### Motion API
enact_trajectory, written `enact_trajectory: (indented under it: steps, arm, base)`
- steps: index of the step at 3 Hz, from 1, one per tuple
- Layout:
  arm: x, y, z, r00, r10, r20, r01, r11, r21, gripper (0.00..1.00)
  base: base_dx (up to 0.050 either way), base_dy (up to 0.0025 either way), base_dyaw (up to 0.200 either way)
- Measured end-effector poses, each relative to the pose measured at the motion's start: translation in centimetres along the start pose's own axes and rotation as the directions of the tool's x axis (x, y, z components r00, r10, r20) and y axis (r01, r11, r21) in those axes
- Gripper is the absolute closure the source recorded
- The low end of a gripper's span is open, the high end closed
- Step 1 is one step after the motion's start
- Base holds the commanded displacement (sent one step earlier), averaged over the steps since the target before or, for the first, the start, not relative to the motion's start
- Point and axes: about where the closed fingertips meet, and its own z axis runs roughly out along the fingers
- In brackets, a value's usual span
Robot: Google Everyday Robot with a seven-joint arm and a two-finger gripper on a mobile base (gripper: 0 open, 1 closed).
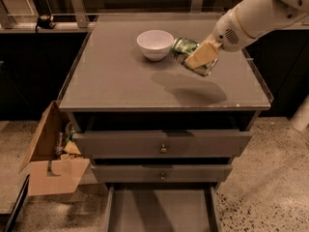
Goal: Place green can into bottom drawer
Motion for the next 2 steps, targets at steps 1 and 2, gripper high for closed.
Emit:
enact_trajectory:
  steps: [1, 2]
  arm:
    - [0.4, 1.7, -1.4, 0.997, -0.063, 0.034, 0.065, 0.9953, -0.072, 1.00]
    - [0.9, 2.7, -2.6, 0.994, -0.090, 0.063, 0.095, 0.9913, -0.091, 1.00]
  base:
    - [0.000, 0.00000, 0.000]
    - [0.000, 0.00000, 0.000]
